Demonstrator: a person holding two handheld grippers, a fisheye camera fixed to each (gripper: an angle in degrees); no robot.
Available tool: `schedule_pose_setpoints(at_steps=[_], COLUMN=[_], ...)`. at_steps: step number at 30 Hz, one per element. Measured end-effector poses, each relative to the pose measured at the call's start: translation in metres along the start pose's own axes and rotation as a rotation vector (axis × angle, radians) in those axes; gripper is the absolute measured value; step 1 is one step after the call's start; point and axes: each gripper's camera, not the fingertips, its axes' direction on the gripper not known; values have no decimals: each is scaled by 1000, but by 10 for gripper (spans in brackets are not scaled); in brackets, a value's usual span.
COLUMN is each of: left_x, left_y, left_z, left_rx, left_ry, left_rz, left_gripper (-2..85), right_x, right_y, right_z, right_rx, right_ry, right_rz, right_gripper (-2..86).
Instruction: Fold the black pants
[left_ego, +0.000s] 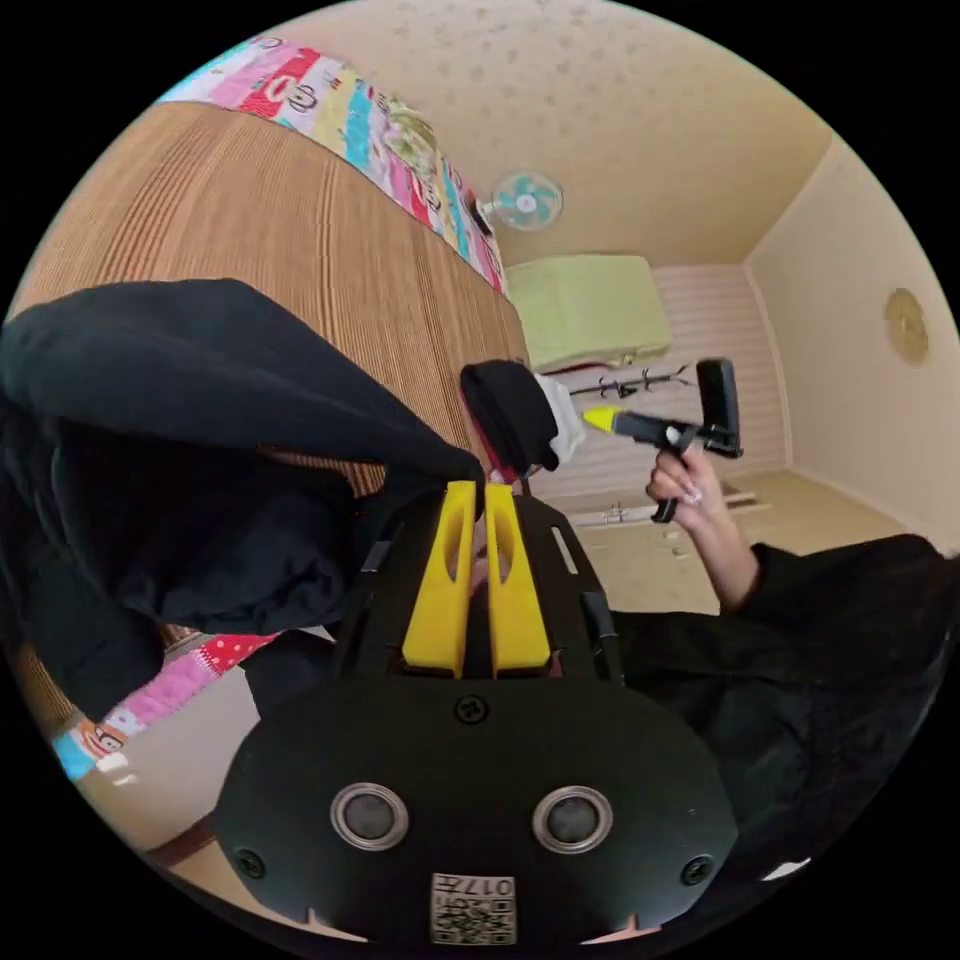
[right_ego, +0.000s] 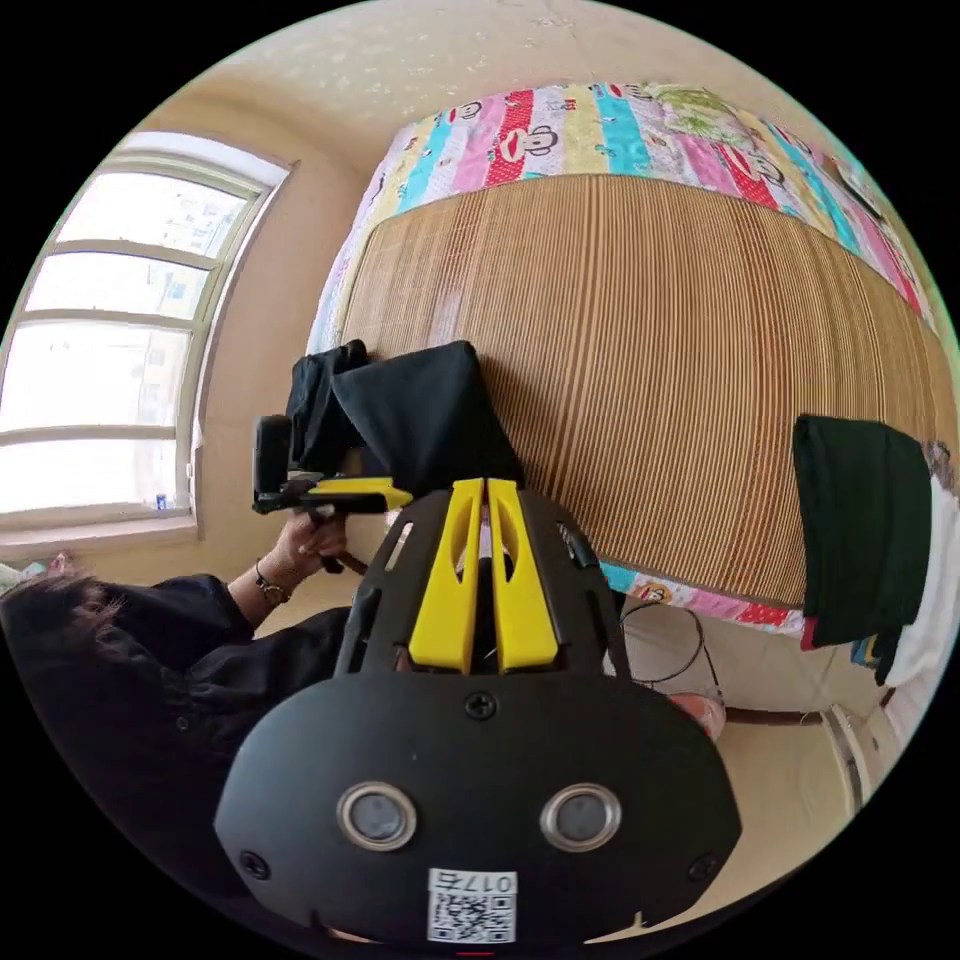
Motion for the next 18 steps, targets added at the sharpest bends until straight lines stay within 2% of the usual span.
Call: schedule_pose_setpoints(at_steps=[3, 4, 7, 11, 13, 14, 15, 16, 18], left_x=[29, 36, 45, 47, 35, 31, 23, 17, 5], left_y=[11, 21, 58, 110, 149, 159, 179, 197, 225], left_z=[49, 55, 42, 4, -35, -46, -67, -88, -117], left_rx=[-124, -129, -69, 29, 168, 212, 308, 424, 643], left_ry=[-36, 35, 197, 144, 142, 148, 163, 201, 300], left_rz=[34, 44, -11, -116, -248, -285, -358, -404, -433], left_gripper=[3, 1, -7, -5, 13, 22, 41, 60, 86], right_x=[-51, -75, -138, -219, -230, -226, -221, -205, -164], right_y=[-66, -91, -136, -181, -191, -193, -192, -197, -209], right_z=[41, 69, 147, 245, 297, 326, 334, 339, 318], right_rx=[-87, -143, -285, -401, -525, -593, -618, -688, -701], right_ry=[-50, -41, 46, 172, 292, 406, 435, 326, 52], right_rz=[-193, -274, -433, -600, -620, -609, -603, -521, -288], right_gripper=[102, 120, 145, 178, 172, 140, 124, 94, 73])
